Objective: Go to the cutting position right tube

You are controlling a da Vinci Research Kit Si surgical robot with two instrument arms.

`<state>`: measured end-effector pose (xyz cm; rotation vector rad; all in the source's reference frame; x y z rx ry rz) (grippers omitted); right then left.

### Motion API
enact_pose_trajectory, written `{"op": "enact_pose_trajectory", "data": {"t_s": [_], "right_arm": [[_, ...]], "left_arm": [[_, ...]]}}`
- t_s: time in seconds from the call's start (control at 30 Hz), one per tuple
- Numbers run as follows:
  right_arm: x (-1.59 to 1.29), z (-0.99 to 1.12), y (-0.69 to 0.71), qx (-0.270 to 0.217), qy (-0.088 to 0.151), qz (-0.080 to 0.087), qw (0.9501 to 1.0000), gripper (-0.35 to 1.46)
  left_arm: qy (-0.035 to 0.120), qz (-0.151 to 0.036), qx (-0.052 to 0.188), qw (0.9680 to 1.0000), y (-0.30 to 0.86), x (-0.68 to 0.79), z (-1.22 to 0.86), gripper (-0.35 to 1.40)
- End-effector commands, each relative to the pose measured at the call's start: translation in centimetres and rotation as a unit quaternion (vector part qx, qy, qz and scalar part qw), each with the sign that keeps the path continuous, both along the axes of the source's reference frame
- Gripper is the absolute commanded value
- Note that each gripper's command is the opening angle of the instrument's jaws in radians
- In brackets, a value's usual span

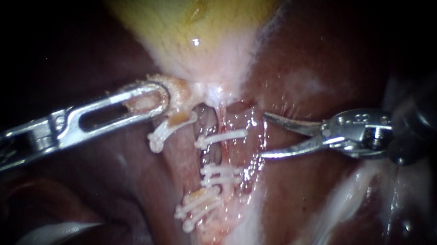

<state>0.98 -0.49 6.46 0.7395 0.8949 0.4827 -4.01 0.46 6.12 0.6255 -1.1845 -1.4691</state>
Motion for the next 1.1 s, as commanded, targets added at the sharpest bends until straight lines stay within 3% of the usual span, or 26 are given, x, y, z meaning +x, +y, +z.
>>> {"op": "enact_pose_trajectory", "data": {"t_s": [0.03,0.2,0.43,0.77,1.1], "right_arm": [[0.02,0.02,0.0,0.012,-0.002,-0.001,0.9999,1.41],[0.11,0.07,-0.03,0.065,-0.018,-0.01,0.9977,1.4],[0.25,0.2,-0.06,0.124,-0.035,-0.004,0.9916,1.38],[0.48,0.42,-0.03,0.143,-0.04,-0.004,0.989,1.38],[0.63,0.56,-0.03,0.152,-0.022,-0.007,0.988,1.38]], "left_arm": [[0.0,0.0,0.0,1.0,0.0,0.0,-0.02,-0.35],[-0.001,0.001,0.0,1.0,-0.01,-0.01,-0.04,-0.35],[-0.001,0.001,0.0,1.0,-0.01,-0.01,-0.05,-0.35],[-0.001,0.001,0.0,1.0,-0.02,-0.02,-0.06,-0.35],[-0.001,0.001,0.0,1.0,-0.02,-0.02,-0.06,-0.35]]}}
